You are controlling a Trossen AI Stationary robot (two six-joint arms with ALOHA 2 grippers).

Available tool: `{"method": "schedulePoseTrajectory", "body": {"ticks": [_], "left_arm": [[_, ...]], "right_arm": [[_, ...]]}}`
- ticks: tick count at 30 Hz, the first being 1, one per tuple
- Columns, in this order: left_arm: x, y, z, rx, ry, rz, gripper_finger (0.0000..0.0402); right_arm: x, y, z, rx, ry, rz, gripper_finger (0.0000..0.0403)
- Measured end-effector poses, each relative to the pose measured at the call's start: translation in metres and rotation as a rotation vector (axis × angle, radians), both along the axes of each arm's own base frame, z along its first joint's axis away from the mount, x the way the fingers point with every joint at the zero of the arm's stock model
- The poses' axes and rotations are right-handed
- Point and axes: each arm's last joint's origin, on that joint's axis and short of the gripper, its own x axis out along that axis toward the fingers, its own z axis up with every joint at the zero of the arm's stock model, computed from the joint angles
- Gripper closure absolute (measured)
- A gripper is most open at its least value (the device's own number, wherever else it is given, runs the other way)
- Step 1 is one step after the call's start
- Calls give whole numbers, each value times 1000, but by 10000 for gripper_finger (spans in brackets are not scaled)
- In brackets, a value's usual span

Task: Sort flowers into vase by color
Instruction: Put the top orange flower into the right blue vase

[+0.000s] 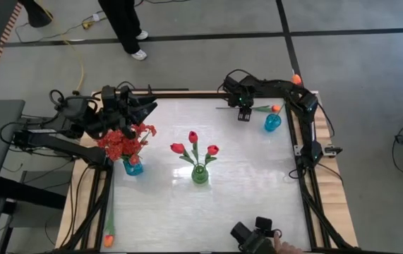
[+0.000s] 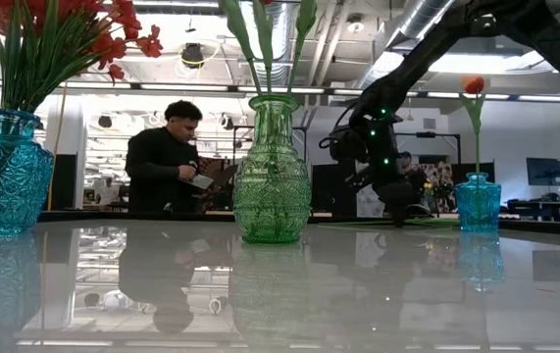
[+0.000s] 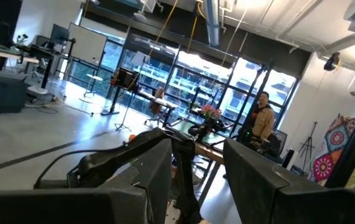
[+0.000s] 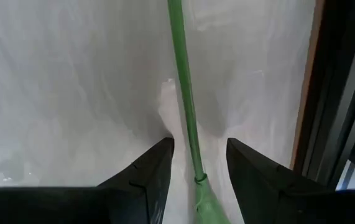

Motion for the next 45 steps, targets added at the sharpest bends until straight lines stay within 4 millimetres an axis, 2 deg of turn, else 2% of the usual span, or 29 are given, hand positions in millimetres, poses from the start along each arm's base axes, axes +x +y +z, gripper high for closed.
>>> {"method": "schedulePoseTrajectory", "body": {"ticks": [6,9,14,18,22,28,35,40,45], "left_arm": [[0,0,0,-6,1,0,268],[0,0,0,-6,1,0,268],[0,0,0,-6,1,0,268],[0,0,0,0,4,1,268],[0,0,0,1,4,1,268],[0,0,0,32,15,8,268],[0,-1,0,82,28,-12,268],[1,-2,-1,110,44,-31,268],[2,-2,-6,134,98,-28,268]], "right_arm": [[8,8,-3,0,22,42,238],[12,11,6,-4,14,77,281],[21,9,23,-12,-46,93,381],[27,5,43,-67,-113,39,377],[33,10,66,-117,-163,46,383],[44,31,127,-274,-307,131,385],[37,75,222,-636,-486,265,385],[12,119,287,-851,-663,259,386],[-29,168,337,-866,-978,212,386]]}}
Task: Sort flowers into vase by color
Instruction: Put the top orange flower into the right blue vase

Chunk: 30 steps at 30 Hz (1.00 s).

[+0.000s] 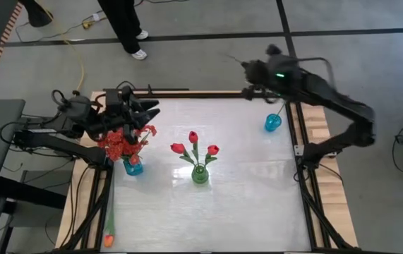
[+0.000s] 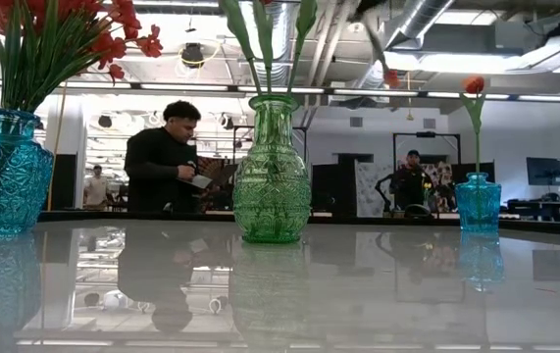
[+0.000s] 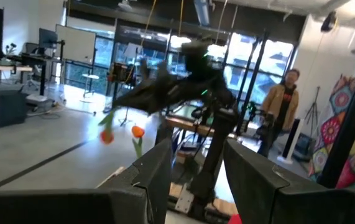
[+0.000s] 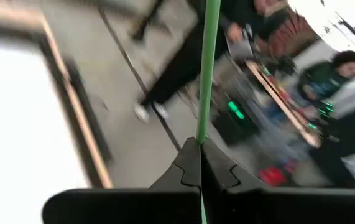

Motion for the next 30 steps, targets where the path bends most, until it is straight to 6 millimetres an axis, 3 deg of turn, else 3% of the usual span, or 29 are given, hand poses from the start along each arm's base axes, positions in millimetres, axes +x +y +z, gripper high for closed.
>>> {"method": "schedulePoseTrajectory", "body": {"ticks": [7,14,20,30], "left_arm": [[1,0,-4,46,52,8,268],[1,0,-4,88,62,3,268],[2,-2,-6,113,92,-42,268],[2,-2,-9,139,124,-60,268]], "right_arm": [[-56,49,39,178,-392,209,386],[-81,74,45,564,-645,322,386],[-90,86,18,934,-529,189,378],[-119,93,-22,1448,-147,-181,381]]}}
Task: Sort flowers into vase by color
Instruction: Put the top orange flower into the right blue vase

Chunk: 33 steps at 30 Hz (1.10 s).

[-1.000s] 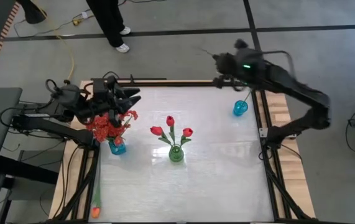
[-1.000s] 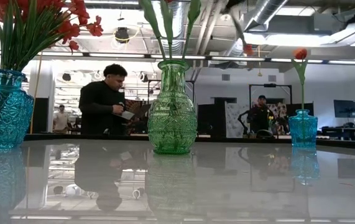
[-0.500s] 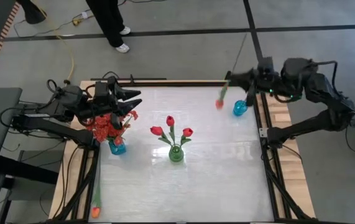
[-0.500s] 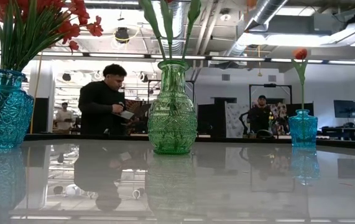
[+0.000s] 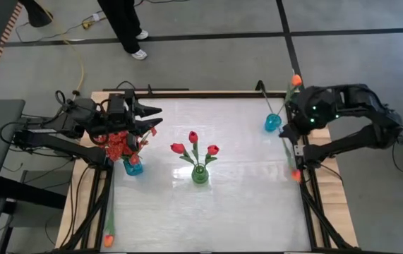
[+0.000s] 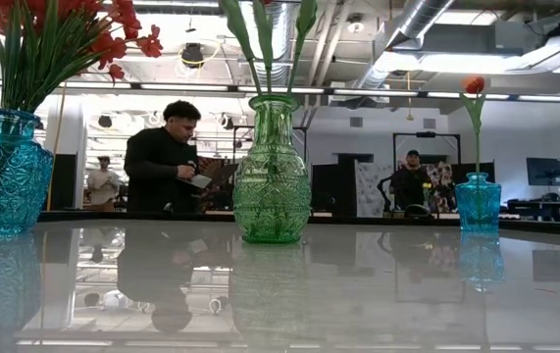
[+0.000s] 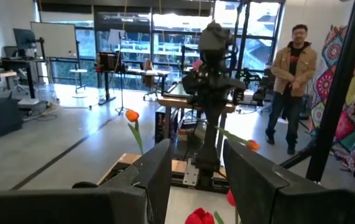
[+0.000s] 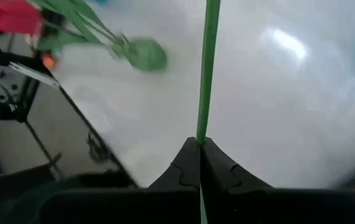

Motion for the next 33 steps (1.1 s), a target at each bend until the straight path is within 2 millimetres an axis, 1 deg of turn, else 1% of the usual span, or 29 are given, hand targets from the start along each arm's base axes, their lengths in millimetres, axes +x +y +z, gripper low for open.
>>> {"method": "schedulePoseTrajectory", "body": {"ticks": [2,5,9,11,13,15,19,23,26,29,33], "left_arm": [[0,0,0,0,0,0,268],[3,0,-1,23,5,-2,268],[16,-10,-6,172,58,-78,268],[25,-18,-7,255,93,-104,268],[35,-26,-3,343,116,-116,268],[43,-34,6,429,124,-107,268],[54,-42,30,579,180,-48,268],[68,-39,52,707,266,2,268],[80,-30,61,797,334,31,268],[96,-21,60,911,399,59,268],[113,-20,54,1148,453,68,268]], "right_arm": [[-4,-2,-3,61,44,-14,381],[-5,-6,-7,129,5,-10,381],[6,-12,-14,193,-70,10,381],[18,-14,-15,205,-155,64,381],[32,-16,-17,212,-244,102,381],[46,-18,-15,228,-354,136,381],[69,-22,-9,240,-493,199,381],[91,-28,-1,247,-626,214,381],[109,-31,8,278,-754,245,381],[127,-34,11,323,-835,294,381],[149,-39,8,390,-873,299,381]]}}
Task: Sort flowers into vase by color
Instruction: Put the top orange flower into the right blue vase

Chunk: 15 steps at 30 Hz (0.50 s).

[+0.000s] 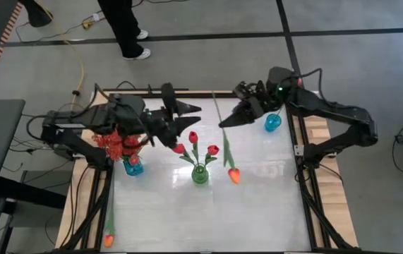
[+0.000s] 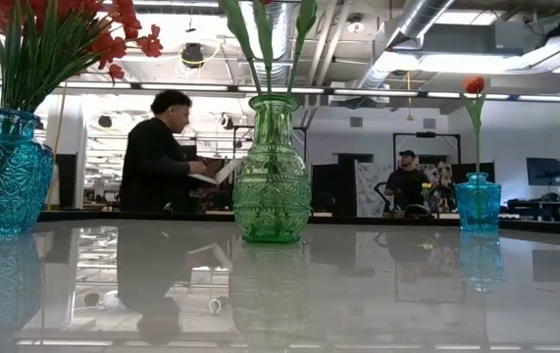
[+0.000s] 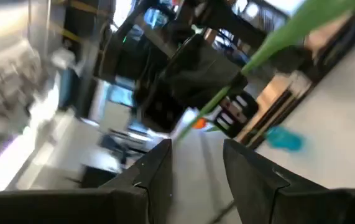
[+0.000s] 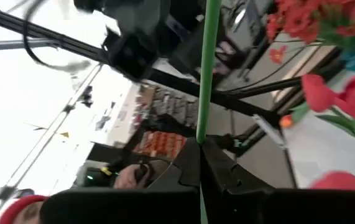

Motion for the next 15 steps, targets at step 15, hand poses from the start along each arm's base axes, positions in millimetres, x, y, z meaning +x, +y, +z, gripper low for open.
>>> {"method": "schedulePoseTrajectory", "body": {"ticks": [15], "left_arm": [[35,-2,-23,357,165,64,287]], "right_arm": [[35,-3,-16,85,12,102,380]]}}
